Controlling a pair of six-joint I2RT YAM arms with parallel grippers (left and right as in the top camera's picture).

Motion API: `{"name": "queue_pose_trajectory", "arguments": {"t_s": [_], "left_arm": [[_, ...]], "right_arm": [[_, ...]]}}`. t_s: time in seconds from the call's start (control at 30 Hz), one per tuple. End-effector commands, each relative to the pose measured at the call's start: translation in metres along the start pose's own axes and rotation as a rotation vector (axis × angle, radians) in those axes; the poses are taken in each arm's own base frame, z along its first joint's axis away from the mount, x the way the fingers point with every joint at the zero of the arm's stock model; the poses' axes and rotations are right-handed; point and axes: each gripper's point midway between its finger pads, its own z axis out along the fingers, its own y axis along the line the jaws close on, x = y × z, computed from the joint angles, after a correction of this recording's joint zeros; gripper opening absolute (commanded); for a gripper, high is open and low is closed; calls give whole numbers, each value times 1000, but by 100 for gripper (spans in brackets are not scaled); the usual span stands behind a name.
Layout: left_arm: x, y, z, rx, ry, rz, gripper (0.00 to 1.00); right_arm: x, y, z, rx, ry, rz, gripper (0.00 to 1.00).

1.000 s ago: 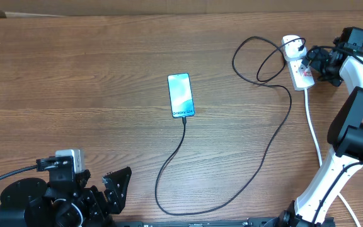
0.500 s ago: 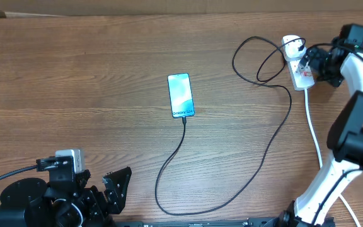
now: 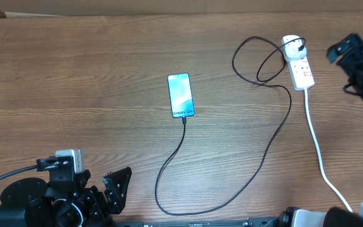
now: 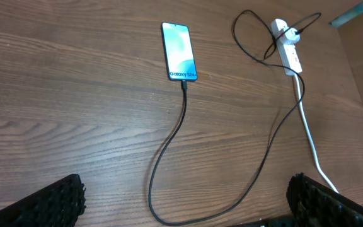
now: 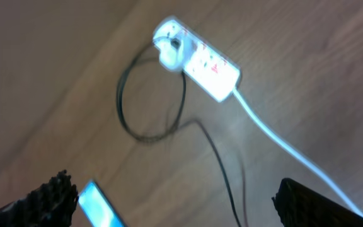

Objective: Plug charger to phone and switch on socket

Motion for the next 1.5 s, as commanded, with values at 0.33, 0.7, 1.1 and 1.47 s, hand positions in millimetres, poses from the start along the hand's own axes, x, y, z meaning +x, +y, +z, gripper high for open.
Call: {"name": "queue_pose_trajectory", "arguments": {"t_s": [0.33, 0.7, 1.1, 1.47], "left_arm": [[0, 1, 0, -5, -2, -9, 99], [0, 1, 0, -5, -2, -9, 100], [0, 1, 0, -5, -2, -9, 100], [0, 1, 0, -5, -2, -9, 100]], "right_arm": [[118, 14, -77, -150, 18, -211, 100], [189, -34, -101, -96, 232, -147, 100], [183, -38, -99, -69, 204, -153, 100], [172, -31, -87, -129, 102, -370, 100]]}}
